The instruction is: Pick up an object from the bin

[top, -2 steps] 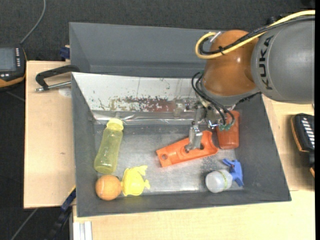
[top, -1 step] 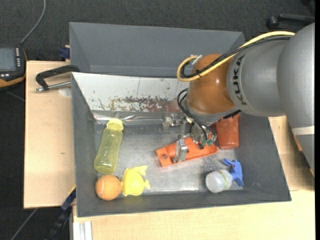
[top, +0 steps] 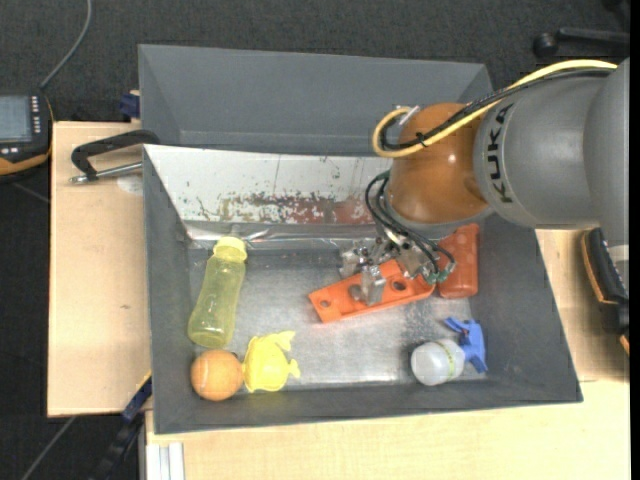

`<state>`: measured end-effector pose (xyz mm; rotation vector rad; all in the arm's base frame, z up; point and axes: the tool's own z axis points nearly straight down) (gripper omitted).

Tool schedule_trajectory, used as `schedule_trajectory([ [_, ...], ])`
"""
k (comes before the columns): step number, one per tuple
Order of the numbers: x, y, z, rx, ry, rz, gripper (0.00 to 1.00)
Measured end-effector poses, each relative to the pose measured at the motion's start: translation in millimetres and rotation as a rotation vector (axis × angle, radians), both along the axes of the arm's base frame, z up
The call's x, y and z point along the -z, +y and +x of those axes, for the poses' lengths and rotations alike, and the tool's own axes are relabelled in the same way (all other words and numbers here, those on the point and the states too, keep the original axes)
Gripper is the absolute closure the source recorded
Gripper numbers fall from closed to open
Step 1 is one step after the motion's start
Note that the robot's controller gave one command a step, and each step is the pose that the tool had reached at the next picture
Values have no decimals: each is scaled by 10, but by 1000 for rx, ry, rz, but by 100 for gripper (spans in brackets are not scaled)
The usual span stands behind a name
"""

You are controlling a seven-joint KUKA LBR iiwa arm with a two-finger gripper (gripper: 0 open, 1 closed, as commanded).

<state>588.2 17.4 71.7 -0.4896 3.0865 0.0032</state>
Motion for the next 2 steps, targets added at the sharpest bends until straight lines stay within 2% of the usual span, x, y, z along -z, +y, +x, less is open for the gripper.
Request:
schedule_trajectory([
  [2,-39,1,-7,0,2,0,100],
])
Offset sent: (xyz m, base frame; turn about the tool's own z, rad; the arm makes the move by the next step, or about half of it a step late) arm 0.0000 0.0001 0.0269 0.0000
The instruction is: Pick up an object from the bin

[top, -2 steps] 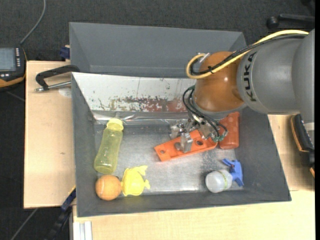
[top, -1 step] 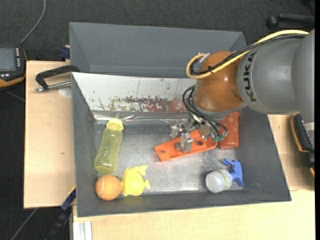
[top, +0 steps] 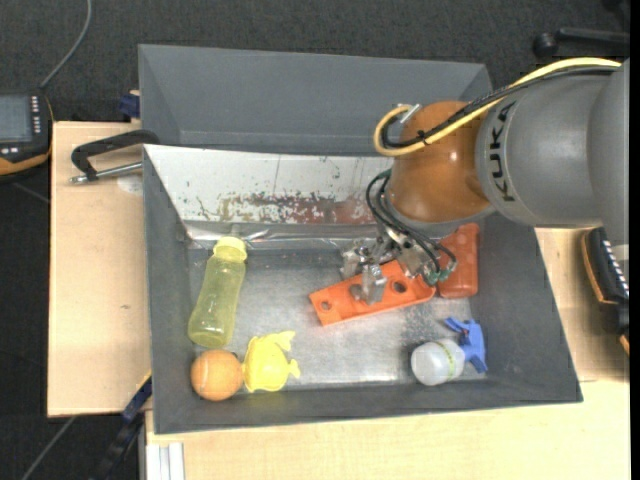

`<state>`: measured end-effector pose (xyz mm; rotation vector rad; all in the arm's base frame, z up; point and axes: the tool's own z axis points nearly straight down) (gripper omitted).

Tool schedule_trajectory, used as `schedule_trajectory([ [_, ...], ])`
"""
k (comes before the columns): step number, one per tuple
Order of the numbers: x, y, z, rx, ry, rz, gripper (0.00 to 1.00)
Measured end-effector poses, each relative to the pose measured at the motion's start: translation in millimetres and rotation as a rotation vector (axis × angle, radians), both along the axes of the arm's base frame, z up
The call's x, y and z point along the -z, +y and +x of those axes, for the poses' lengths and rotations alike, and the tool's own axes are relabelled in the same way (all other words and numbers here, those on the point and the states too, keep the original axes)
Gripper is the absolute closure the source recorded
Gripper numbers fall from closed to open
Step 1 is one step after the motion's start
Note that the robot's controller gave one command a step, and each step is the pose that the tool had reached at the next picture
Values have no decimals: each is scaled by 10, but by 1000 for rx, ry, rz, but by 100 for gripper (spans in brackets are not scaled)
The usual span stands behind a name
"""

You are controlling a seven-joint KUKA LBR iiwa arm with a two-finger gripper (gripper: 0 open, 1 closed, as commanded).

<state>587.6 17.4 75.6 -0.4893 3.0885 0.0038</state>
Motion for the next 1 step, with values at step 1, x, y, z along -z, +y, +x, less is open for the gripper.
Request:
schedule_trajectory([
  [1,-87,3,5,0,-3,1,100],
])
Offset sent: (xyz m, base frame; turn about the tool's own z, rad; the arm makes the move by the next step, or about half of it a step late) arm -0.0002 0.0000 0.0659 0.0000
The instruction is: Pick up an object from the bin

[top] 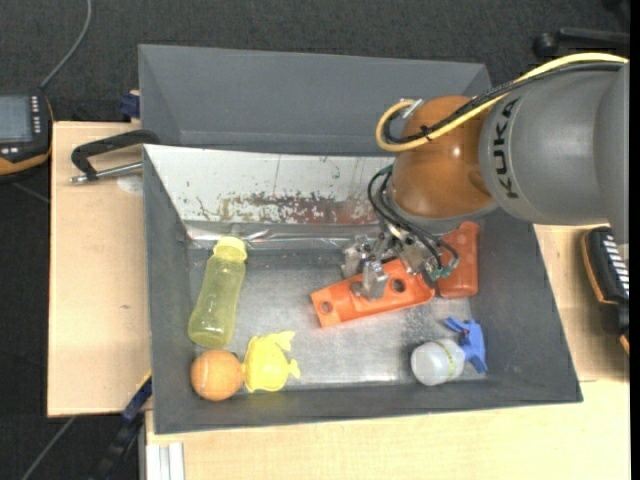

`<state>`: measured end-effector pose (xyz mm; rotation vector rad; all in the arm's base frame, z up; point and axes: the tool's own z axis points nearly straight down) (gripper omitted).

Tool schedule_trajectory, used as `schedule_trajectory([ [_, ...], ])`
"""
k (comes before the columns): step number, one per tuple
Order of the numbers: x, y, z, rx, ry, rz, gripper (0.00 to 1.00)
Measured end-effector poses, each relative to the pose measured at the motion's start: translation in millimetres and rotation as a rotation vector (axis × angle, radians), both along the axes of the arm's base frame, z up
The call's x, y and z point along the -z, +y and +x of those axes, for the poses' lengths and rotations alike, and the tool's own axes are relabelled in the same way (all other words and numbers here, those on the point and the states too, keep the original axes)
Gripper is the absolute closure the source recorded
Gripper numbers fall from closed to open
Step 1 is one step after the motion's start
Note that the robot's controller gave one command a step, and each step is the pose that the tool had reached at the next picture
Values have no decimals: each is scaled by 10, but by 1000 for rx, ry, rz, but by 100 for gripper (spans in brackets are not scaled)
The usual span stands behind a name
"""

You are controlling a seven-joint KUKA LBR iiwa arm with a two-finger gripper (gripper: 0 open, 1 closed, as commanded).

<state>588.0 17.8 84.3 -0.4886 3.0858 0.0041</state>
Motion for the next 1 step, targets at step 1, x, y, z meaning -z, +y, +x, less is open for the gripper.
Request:
schedule_trajectory([
  [1,-80,3,-2,0,1,0,100],
])
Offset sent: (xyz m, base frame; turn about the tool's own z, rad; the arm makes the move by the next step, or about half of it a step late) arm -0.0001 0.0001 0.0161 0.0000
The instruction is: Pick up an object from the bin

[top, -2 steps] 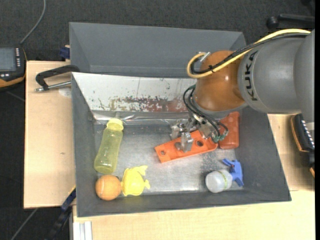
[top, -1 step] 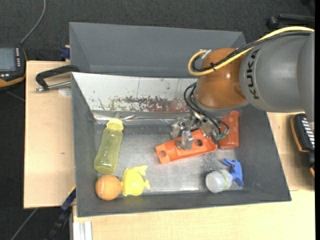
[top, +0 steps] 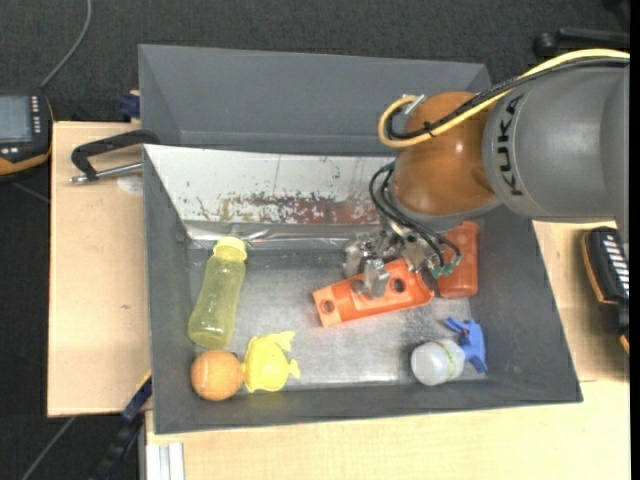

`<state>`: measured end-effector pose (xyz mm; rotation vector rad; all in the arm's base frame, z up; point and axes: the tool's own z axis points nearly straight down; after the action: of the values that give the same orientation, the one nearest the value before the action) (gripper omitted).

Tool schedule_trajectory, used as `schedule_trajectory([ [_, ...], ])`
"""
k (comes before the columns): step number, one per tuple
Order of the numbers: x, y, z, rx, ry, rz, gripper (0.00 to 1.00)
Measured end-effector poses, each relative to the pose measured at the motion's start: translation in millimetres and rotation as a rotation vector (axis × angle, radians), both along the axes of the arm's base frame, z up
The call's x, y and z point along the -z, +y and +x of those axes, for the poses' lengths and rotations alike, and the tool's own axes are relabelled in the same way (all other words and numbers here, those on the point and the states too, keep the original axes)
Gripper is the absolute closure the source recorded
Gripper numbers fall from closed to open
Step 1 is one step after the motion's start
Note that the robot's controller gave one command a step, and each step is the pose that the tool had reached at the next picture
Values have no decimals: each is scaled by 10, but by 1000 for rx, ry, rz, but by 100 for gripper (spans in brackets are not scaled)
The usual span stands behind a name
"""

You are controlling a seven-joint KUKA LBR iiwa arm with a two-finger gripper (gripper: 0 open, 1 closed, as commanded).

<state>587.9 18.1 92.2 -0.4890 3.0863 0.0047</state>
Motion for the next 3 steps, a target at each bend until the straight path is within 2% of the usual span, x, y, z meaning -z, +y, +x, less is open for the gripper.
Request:
schedule_trajectory([
  [3,-534,9,10,0,-5,1,100],
])
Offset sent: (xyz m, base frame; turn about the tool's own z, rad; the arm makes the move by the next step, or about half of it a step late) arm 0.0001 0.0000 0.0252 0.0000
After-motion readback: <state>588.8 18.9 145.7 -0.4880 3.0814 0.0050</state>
